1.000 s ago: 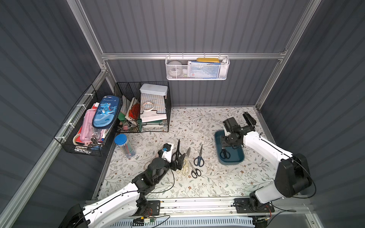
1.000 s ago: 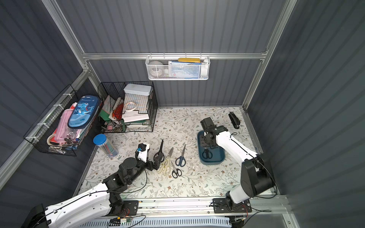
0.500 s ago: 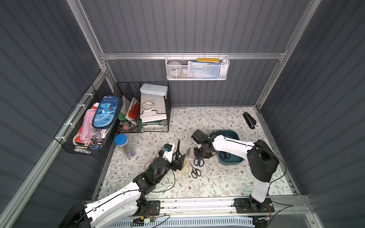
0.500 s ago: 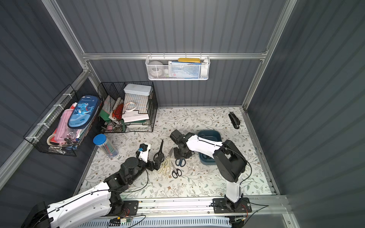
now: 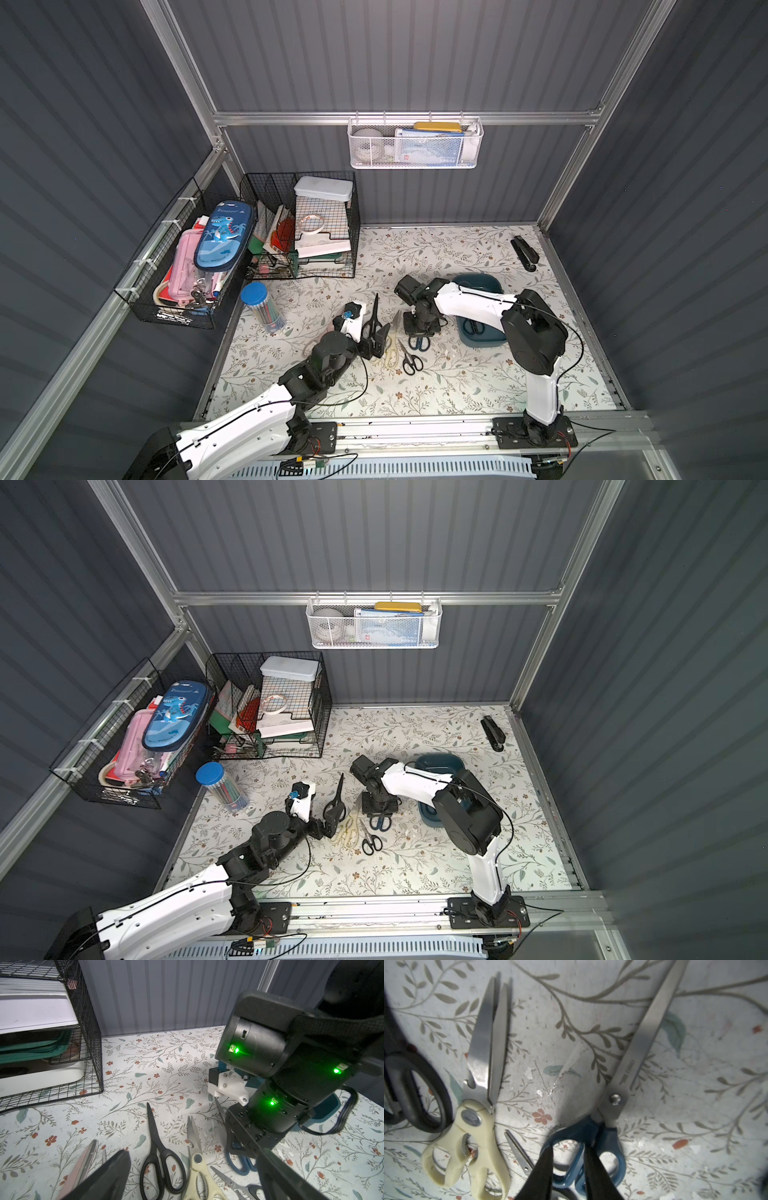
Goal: Put the scissors into the storage box
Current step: Pick up the scissors from the center of the board.
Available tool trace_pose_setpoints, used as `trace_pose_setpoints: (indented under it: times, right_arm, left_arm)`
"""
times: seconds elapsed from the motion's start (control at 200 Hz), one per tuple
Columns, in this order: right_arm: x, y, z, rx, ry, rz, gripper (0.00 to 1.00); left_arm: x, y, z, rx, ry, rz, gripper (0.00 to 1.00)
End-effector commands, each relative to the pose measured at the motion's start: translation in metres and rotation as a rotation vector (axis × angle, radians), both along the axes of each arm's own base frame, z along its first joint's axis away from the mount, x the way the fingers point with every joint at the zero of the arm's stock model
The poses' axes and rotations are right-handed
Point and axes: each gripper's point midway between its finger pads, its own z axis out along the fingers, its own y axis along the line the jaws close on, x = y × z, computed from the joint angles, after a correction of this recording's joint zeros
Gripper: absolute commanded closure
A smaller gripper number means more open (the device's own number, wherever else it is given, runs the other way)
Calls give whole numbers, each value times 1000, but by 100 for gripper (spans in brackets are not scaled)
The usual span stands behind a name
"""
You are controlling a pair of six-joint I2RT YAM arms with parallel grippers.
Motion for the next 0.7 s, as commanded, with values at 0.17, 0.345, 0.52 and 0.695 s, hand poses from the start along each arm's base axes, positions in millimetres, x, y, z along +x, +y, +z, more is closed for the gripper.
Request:
trace_pose_setpoints:
  times: [0.17,0.345,0.52,0.695]
  right_arm:
    - [-19,-14,16,-51,24,-11,69]
    - [-29,-24,20,-60,33,-38,69]
    - [-37,-22,3,-64,81,-29,69]
    - [-38,-17,-11,-72,102,-28,69]
  left_arm:
    - [2,-2,0,12,-5,-1,1]
    - [2,-2,1,10,-5,0,1]
    - [3,-2,1,15,-7,4,1]
    - [4,-3,-1,20,-3,6,1]
